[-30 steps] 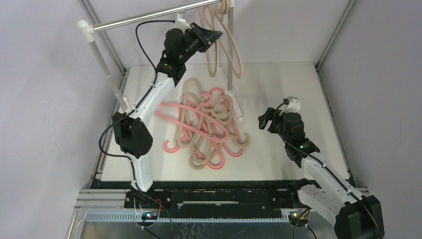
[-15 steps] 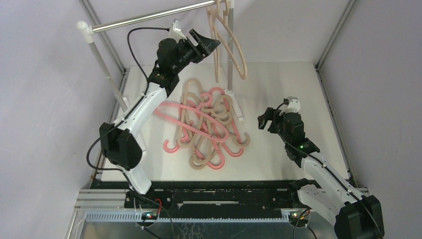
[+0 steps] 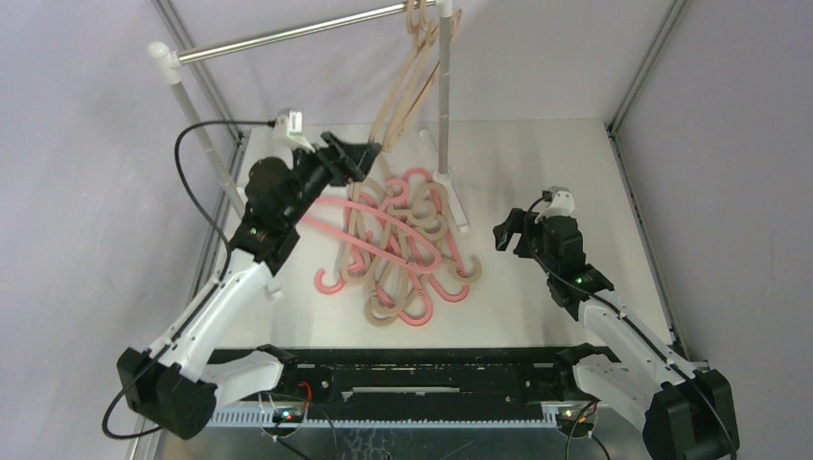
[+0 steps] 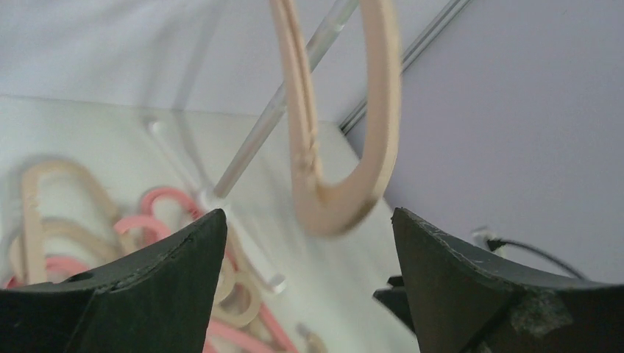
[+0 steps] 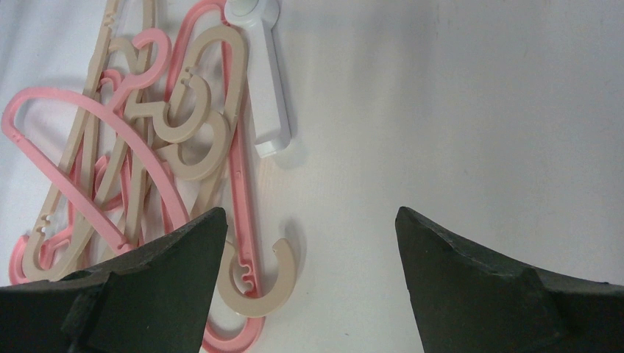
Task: Organize the hangers
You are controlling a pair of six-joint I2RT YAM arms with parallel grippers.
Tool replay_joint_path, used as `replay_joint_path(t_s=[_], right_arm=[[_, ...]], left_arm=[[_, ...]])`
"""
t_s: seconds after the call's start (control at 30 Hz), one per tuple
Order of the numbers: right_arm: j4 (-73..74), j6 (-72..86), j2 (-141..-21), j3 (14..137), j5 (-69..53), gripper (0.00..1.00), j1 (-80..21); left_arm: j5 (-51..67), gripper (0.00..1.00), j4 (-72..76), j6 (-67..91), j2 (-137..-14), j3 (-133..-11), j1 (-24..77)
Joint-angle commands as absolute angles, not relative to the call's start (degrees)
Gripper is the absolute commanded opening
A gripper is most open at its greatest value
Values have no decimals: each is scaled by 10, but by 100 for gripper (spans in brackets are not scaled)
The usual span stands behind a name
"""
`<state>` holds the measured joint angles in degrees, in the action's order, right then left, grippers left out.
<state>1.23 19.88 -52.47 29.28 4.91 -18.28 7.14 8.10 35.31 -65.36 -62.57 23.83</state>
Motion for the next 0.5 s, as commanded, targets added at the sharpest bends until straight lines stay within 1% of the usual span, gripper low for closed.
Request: replay_joint_path(t_s=[0.0,0.1,0.23,0.4,0.47], right_arm=[[-9,208,-534,293,35,92,-179],[-10,209,-537,293,36,92,-179],[-13,207,-536,293,30,92,-180],[-24,203,-552,293,25,91,-187],[-25,203,-553,293,27,90,-189]], left_arm=[[55,85,82,299,-608,-528,240],[43,81,72,298,-595,-462,249],[-7,76,83,327,-561,-374,257],[-88,68,56,361,-559,-342,269],[-120,62,45,374,-585,-353,282]])
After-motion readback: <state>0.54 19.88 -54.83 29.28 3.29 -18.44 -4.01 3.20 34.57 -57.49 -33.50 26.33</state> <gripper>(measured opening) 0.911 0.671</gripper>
